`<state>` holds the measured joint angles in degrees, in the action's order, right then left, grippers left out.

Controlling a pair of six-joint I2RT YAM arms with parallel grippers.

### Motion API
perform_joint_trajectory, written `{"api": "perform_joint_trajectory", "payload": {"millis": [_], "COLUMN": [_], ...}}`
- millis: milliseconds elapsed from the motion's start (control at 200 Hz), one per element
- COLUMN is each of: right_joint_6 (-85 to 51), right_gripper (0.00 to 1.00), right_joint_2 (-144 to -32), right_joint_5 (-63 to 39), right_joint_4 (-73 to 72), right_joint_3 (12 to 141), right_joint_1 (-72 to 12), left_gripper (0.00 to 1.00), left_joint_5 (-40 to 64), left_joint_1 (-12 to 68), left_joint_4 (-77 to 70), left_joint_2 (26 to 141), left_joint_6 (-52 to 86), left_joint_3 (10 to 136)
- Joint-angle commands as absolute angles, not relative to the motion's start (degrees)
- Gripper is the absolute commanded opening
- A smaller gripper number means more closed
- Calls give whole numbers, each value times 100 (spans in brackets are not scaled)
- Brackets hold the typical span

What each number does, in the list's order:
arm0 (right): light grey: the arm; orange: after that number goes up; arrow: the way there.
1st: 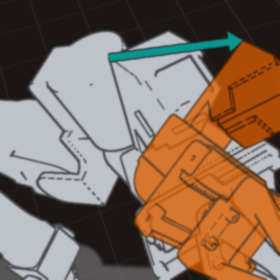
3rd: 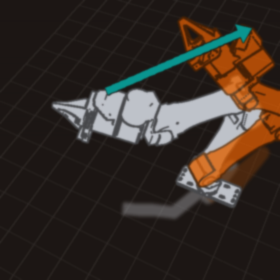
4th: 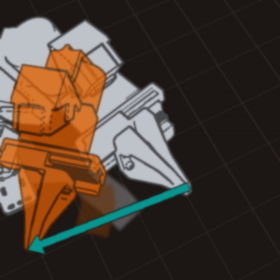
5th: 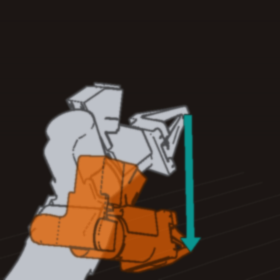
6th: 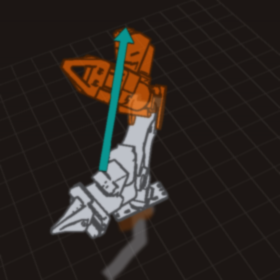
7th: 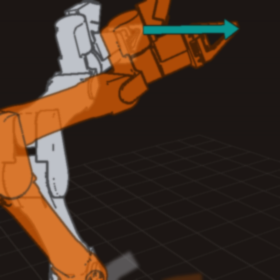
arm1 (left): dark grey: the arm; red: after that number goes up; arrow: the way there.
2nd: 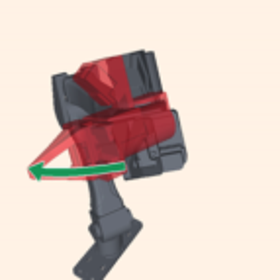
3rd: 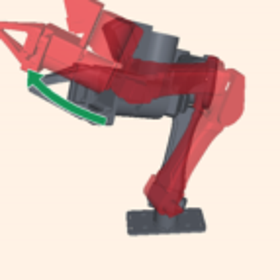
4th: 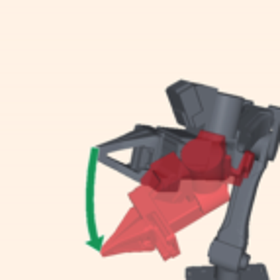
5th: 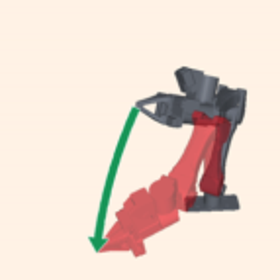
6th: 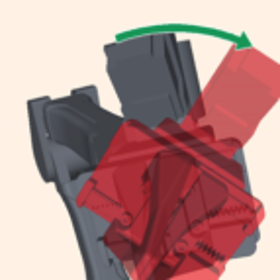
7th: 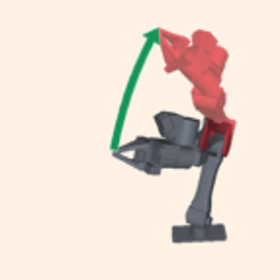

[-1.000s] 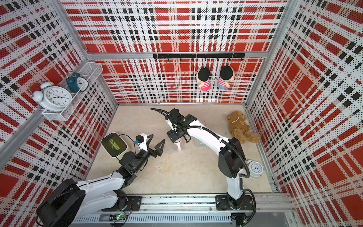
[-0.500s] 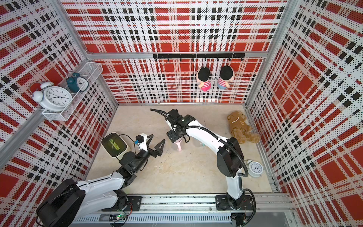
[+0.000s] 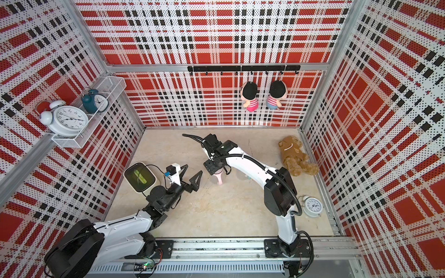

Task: Assemble the baby bottles
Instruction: Close the lid on the baby bottle.

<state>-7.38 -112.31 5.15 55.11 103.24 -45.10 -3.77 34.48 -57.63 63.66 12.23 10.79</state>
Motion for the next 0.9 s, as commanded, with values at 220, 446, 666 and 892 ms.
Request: {"api": "perform_joint_trajectory", "payload": {"millis": [220,446,666,892], "right_joint_6": [-668,-633,-573,-519], "right_gripper": [76,77,86,93], "right_joint_2": [-11443,-11507,-11337,-10945], "right_joint_5": [580,507,413,430], "right_joint_4": [5740,5771,5682,5460], "right_joint_3": [10468,10660,10784,10793], "right_joint_1": [-4544,-4553,-4553,-4546], "left_gripper": [98,98,98,98], "left_joint_5": [-439,-451,-484,-536], "left_joint_1": [3419,3419,3423,3412], "left_joint_4": [-5762,-5748,-5667,-5315], "left_joint_2": [6240,6210,6184,5889], "left_joint_6": [1213,1212,1208,1224], "left_joint_3": [1143,1143,1168,1276]}}
